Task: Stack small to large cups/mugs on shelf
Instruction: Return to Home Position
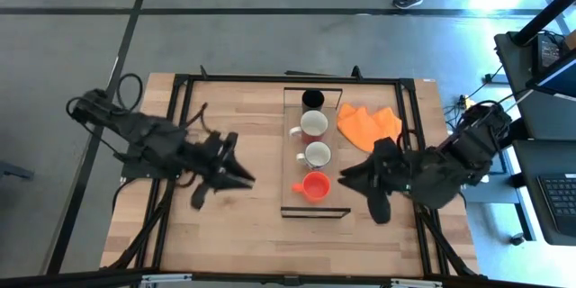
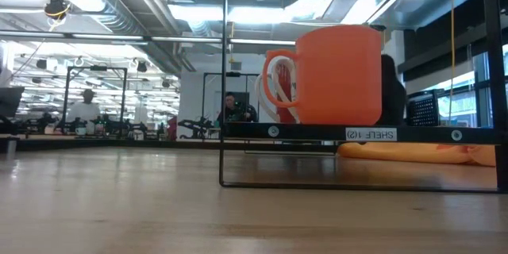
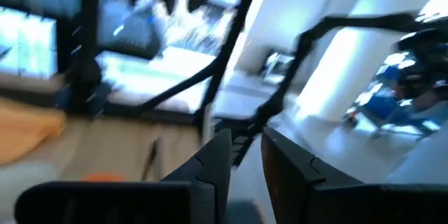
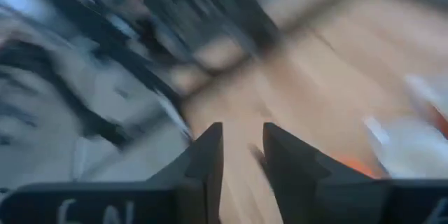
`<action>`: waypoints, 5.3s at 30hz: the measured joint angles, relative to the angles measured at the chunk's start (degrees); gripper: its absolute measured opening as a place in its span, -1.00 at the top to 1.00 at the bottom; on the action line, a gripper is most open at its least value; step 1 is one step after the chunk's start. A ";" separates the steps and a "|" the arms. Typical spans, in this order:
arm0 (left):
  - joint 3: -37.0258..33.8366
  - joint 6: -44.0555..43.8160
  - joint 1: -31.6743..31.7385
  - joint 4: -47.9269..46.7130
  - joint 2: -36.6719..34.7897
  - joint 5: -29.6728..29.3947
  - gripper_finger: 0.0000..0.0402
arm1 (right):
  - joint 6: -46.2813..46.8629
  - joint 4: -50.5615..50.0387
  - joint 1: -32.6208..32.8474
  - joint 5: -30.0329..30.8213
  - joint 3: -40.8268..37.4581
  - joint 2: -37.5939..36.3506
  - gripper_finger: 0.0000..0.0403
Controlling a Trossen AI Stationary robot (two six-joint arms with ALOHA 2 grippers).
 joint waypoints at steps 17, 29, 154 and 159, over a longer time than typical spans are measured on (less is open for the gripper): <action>-24.69 9.78 -3.60 28.61 -15.45 -6.33 0.63 | -34.86 63.67 -15.03 -30.67 -45.37 -23.21 0.48; -27.28 13.53 2.19 10.17 -32.19 -16.08 0.63 | -37.42 59.65 -21.59 -22.42 -64.97 -48.78 0.48; -74.65 7.03 8.49 20.80 -64.96 -21.12 0.63 | -33.19 74.54 -21.77 -6.90 -110.61 -78.32 0.48; -74.65 7.03 8.49 20.80 -64.96 -21.12 0.63 | -33.19 74.56 -21.75 -6.90 -110.61 -78.32 0.48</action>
